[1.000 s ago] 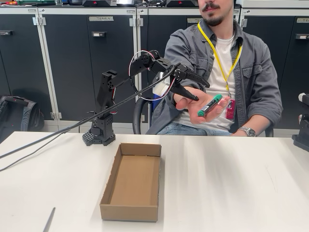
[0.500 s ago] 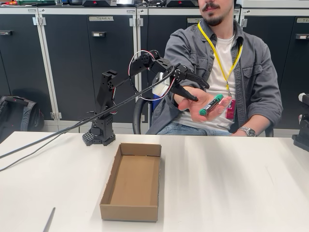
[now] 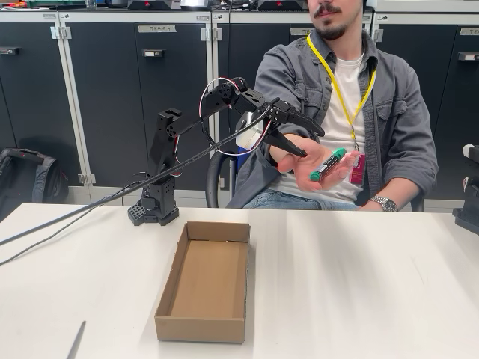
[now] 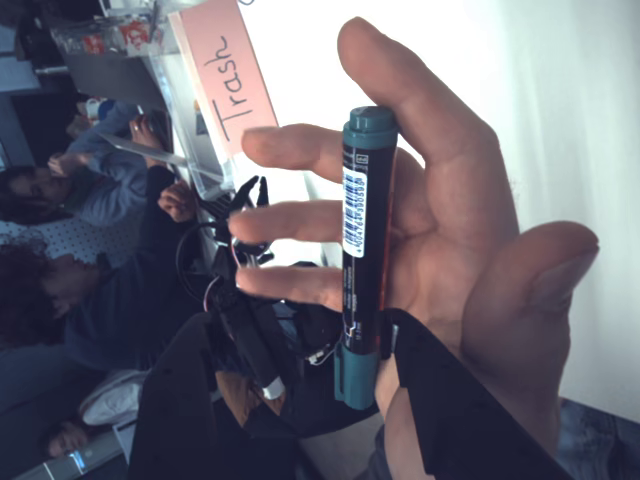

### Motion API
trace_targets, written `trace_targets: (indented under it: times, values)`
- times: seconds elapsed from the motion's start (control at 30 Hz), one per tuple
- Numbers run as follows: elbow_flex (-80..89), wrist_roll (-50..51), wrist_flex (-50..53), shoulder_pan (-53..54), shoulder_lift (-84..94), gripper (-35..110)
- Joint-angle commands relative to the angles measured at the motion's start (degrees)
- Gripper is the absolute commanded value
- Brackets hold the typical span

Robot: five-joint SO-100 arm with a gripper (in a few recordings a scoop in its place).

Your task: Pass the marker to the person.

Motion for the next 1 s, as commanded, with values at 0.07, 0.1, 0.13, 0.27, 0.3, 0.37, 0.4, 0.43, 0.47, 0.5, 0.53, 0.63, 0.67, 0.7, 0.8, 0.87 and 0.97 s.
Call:
trace_targets:
  times: [0.07, 0.1, 0.13, 0.27, 0.3, 0.37, 0.4, 0.43, 0.47, 0.5, 0.53, 0.63, 0.67, 0.7, 0.8, 0.87, 0.97]
  values:
    - [-2.8, 0.1, -0.5, 0.4, 5.0, 34]
    - [-2.8, 0.1, -0.5, 0.5, 5.0, 34]
    - [-2.7, 0.1, -0.4, 0.5, 5.0, 34]
    - [-2.6, 0.1, 0.0, 0.6, 5.0, 34]
    - [-2.6, 0.1, 0.0, 0.6, 5.1, 34]
    - [-2.5, 0.1, 0.1, 0.6, 5.2, 34]
    - [-2.5, 0.1, 0.1, 0.6, 5.2, 34]
    - [-2.5, 0.1, 0.1, 0.6, 5.2, 34]
    - [-2.5, 0.1, 0.1, 0.5, 5.2, 34]
    - [-2.5, 0.1, 0.0, 0.5, 5.2, 34]
    - [-2.5, 0.1, 0.0, 0.4, 5.2, 34]
    - [-2.5, 0.1, -0.1, 0.4, 5.2, 34]
    - [-2.5, 0.1, -0.1, 0.4, 5.2, 34]
    - [-2.5, 0.1, -0.1, 0.4, 5.3, 34]
    - [-2.5, 0.0, -0.1, 0.4, 5.4, 34]
    - [-2.4, 0.0, -0.2, 0.4, 5.4, 34]
    - [-2.3, -0.1, -0.2, 0.4, 5.5, 34]
